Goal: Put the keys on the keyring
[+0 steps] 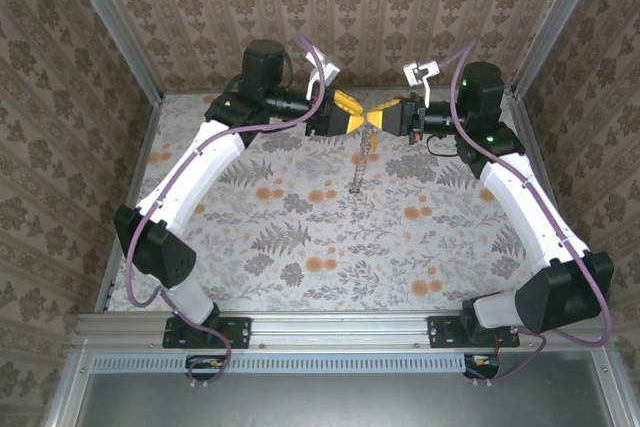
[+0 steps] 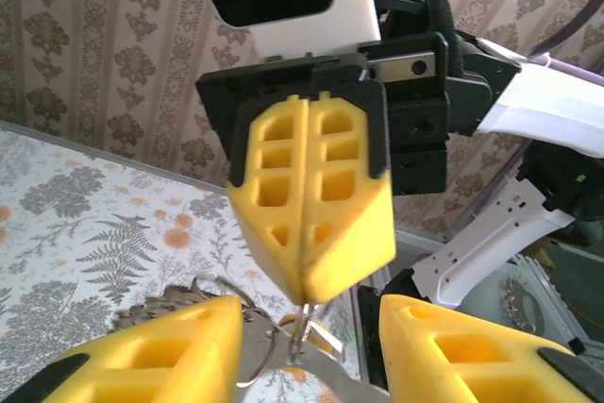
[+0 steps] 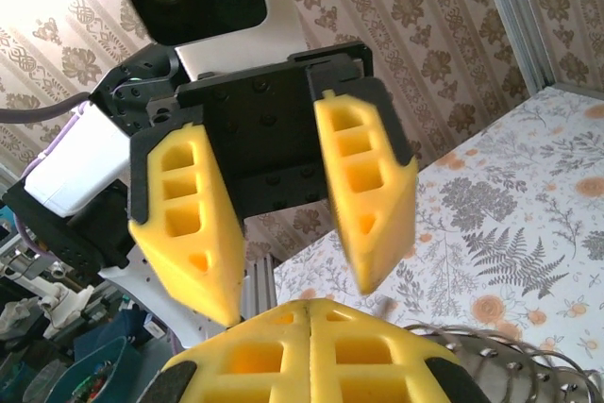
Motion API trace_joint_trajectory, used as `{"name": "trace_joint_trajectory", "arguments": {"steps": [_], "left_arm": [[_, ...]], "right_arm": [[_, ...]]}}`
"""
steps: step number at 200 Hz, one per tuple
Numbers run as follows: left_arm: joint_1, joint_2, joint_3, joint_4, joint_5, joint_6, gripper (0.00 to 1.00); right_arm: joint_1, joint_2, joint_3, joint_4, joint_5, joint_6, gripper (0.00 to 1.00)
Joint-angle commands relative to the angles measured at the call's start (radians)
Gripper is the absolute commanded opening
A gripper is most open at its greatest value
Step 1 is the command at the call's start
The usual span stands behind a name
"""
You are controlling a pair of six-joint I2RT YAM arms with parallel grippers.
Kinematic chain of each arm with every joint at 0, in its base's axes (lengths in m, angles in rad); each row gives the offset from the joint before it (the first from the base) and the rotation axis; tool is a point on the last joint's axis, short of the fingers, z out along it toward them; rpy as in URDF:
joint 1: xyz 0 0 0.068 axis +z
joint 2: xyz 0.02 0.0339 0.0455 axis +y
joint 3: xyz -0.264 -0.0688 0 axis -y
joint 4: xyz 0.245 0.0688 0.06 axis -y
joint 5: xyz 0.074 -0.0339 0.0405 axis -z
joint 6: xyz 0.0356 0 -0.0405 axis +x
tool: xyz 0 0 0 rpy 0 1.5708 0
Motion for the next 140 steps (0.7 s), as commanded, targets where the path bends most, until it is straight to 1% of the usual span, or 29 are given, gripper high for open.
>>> {"name": "trace_joint_trajectory", "arguments": {"steps": [1, 80, 140], "left_arm": [[0.007, -0.012, -0.018, 0.042, -0.013, -0.019, 0.44], [-0.008, -0.003, -0.031, 0.062, 0.026, -0.032, 0.43], [-0.019, -0.001, -0.033, 0.047, 0.050, -0.015, 0.37]], "right_arm": [[0.005, -0.006, -0.005, 0.029, -0.027, 0.000, 0.00], [0.004, -0.005, -0.008, 0.053, -0.023, 0.017, 0.00], [0.004, -0.005, -0.009, 0.052, -0.015, 0.013, 0.00]]}}
